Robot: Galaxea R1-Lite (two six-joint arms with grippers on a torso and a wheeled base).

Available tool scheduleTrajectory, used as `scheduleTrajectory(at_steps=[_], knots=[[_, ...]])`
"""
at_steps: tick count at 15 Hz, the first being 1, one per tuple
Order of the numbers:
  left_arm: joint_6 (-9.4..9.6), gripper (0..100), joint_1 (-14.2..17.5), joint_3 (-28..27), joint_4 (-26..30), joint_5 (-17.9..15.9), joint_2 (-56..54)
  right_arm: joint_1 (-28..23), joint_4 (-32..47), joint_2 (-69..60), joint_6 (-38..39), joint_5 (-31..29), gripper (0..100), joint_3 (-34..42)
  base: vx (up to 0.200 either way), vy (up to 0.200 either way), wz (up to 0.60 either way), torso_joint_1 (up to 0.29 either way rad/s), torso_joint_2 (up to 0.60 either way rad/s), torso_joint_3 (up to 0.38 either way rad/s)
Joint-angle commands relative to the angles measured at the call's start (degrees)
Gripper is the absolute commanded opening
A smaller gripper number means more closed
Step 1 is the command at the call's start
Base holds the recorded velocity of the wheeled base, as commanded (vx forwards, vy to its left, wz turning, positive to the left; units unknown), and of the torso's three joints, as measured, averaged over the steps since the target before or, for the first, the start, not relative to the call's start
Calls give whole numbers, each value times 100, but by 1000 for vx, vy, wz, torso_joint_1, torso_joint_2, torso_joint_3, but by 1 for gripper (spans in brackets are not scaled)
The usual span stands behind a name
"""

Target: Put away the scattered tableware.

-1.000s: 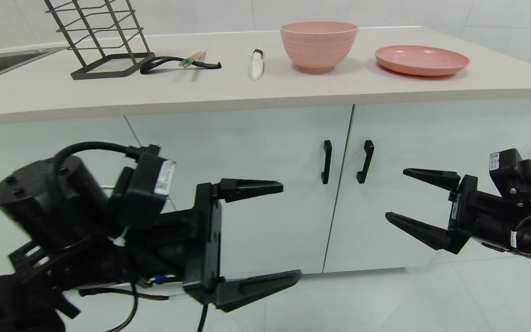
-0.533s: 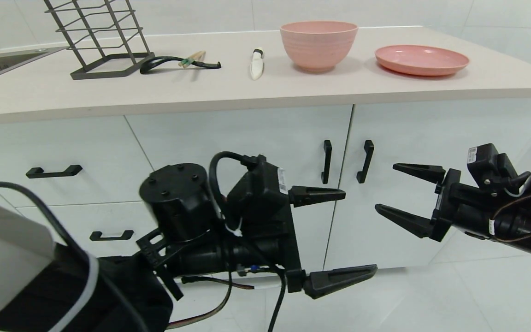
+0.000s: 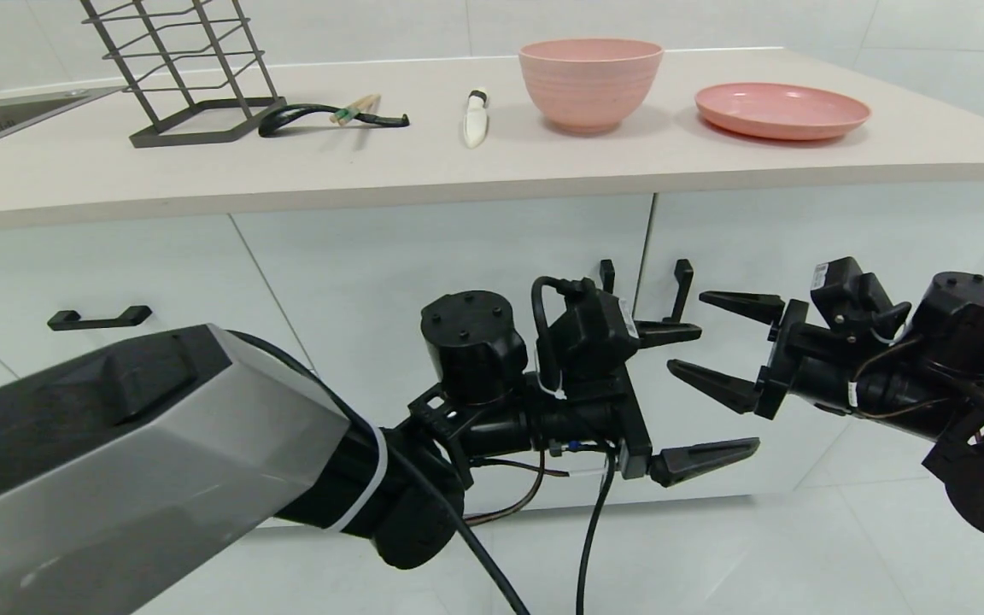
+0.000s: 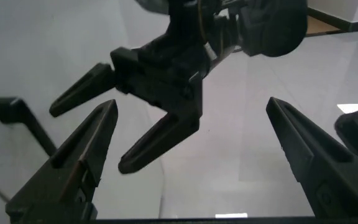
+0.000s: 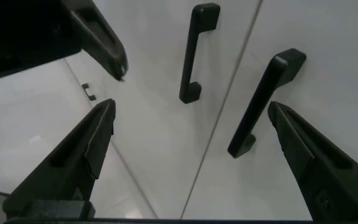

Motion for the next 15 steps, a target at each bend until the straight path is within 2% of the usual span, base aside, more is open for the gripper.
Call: scheduleTrajectory(at_steps=[1,4,6,9,15], knots=[[-1,100,123,-92,75,-1,97,-4,1,186,-1,1,100,-197,0,0,0,0,0,0],[-1,100,422,-171,198,-1,-88,-74,-8,344,7,115,100,-311,0,0,0,0,0,0],[8,100,422,-171,189,-1,-158,-189,-17,361,-1,141,100,-311,0,0,0,0,0,0],[245,100,404,-153,189,-1,-193,-224,-96,361,-10,265,100,-303,0,0,0,0,0,0],[245,100,404,-153,180,8,-316,-197,-96,563,-89,300,100,-443,0,0,0,0,0,0]])
